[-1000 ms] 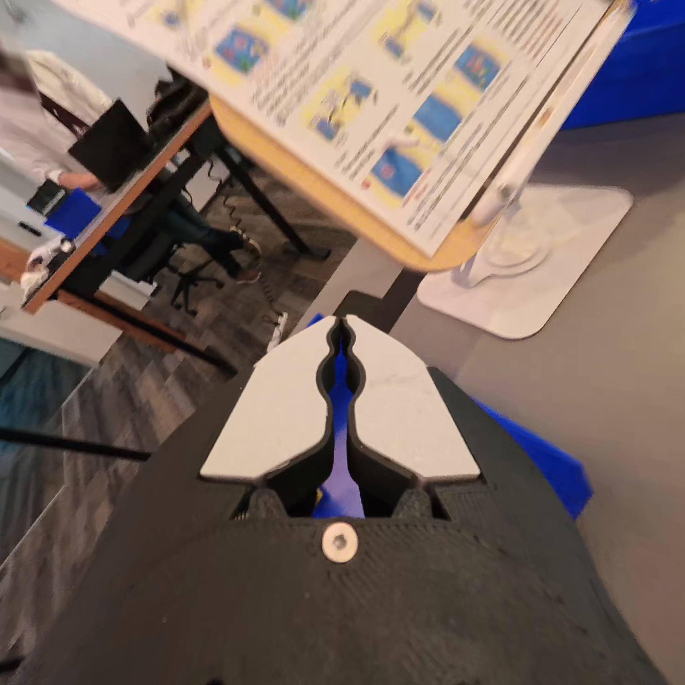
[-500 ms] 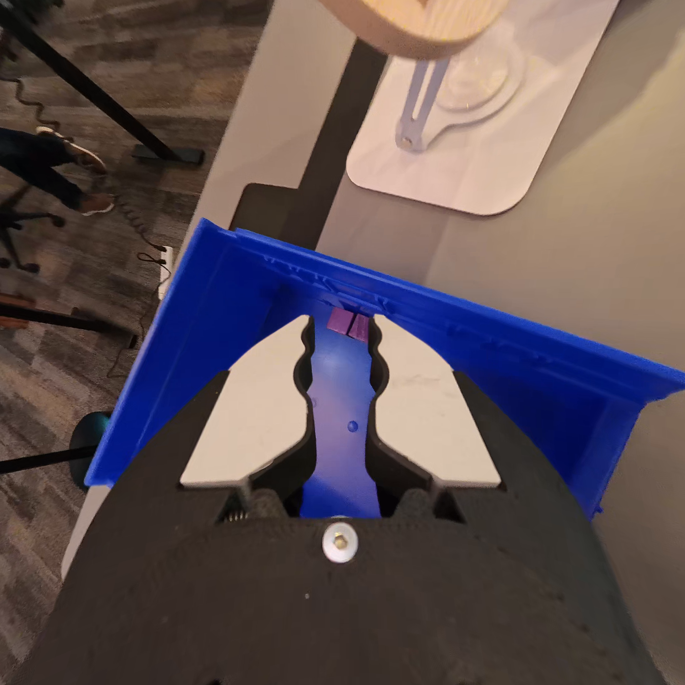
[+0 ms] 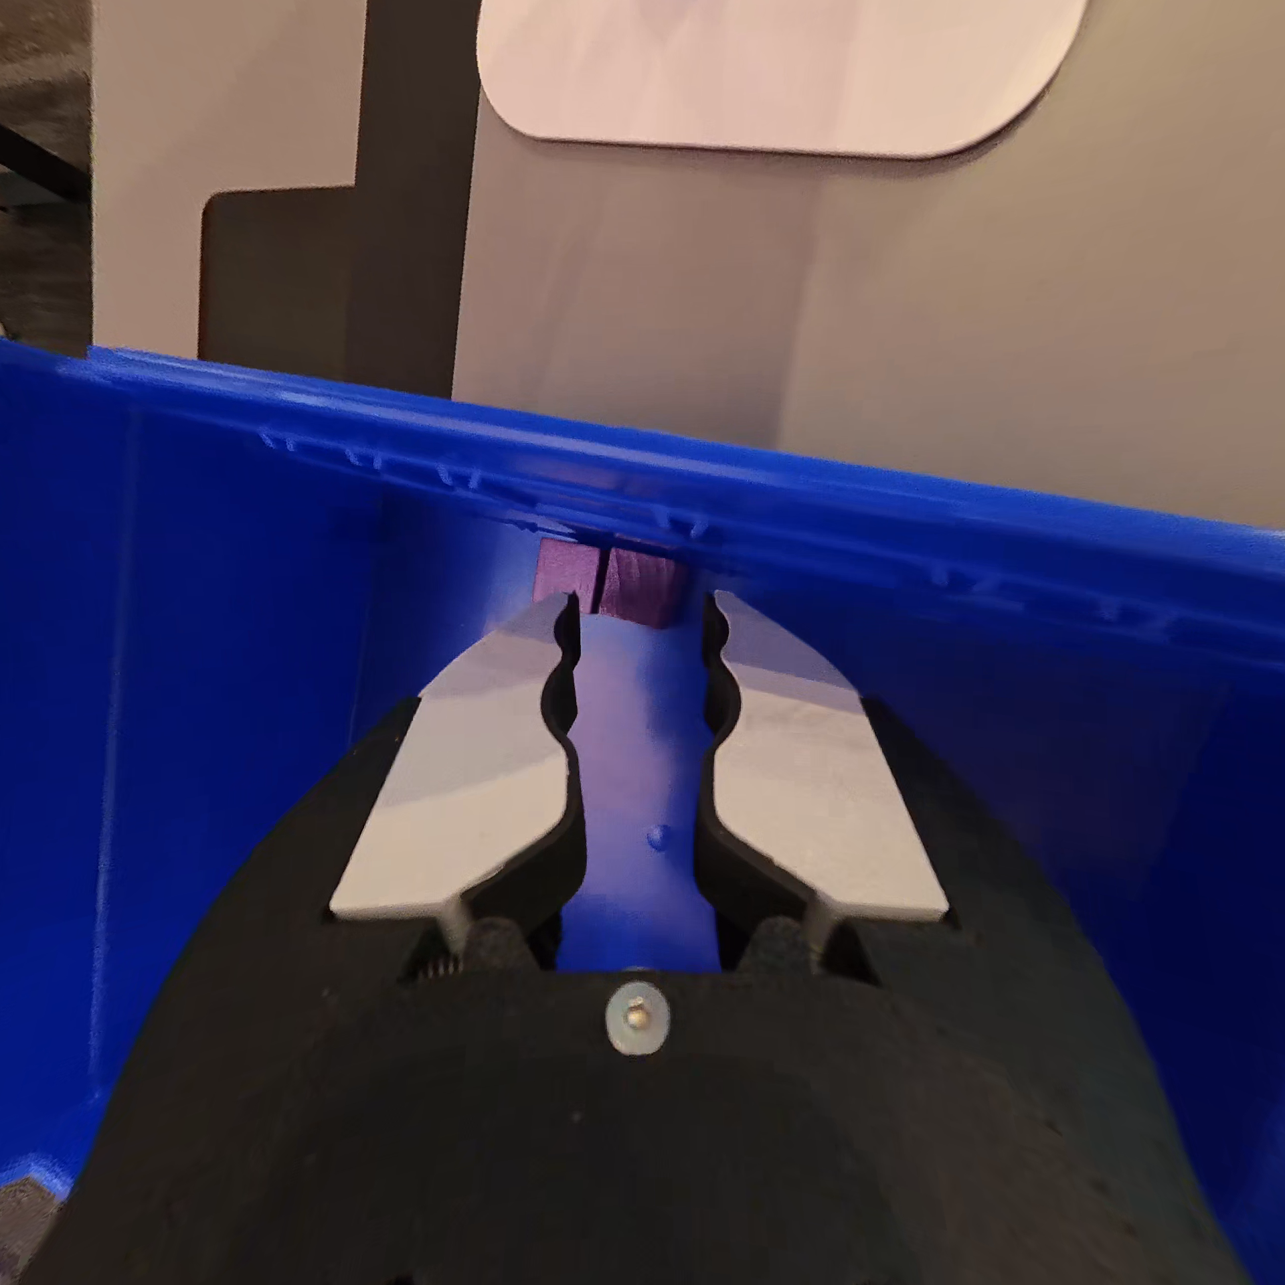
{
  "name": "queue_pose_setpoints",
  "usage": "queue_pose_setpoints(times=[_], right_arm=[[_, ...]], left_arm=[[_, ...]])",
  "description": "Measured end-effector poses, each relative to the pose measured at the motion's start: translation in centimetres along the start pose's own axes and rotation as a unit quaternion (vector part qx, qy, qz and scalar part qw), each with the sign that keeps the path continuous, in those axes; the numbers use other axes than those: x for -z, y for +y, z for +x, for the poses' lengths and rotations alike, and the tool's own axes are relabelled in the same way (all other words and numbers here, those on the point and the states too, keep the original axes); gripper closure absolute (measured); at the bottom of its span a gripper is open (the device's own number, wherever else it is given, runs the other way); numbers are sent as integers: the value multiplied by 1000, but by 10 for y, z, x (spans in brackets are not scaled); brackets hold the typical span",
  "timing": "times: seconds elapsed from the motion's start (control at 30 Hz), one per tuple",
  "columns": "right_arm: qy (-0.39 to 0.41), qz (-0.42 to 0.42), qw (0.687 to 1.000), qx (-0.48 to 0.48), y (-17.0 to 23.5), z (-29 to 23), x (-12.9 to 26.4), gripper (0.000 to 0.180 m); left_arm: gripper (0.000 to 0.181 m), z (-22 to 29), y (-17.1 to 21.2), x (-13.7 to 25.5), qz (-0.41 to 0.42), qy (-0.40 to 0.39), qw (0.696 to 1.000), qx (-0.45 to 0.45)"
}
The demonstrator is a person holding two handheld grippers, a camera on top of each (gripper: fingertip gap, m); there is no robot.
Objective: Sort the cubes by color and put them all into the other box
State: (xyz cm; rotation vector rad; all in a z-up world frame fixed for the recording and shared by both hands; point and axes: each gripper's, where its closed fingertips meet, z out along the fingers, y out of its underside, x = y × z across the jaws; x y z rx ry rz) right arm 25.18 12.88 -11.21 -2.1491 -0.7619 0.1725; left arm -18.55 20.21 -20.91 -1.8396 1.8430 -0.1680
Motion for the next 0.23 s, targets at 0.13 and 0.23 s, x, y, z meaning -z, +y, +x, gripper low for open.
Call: queue_pose_setpoints(times=[0.13,0.23], right_arm=[[-4,2,1000,0,0,1,0,140],[-5,3,1000,0,0,1,0,140]], left_arm=[[146,0,3,-8,-2,6,1000,0],[146,1,6,-13,-7,15,1000,2]])
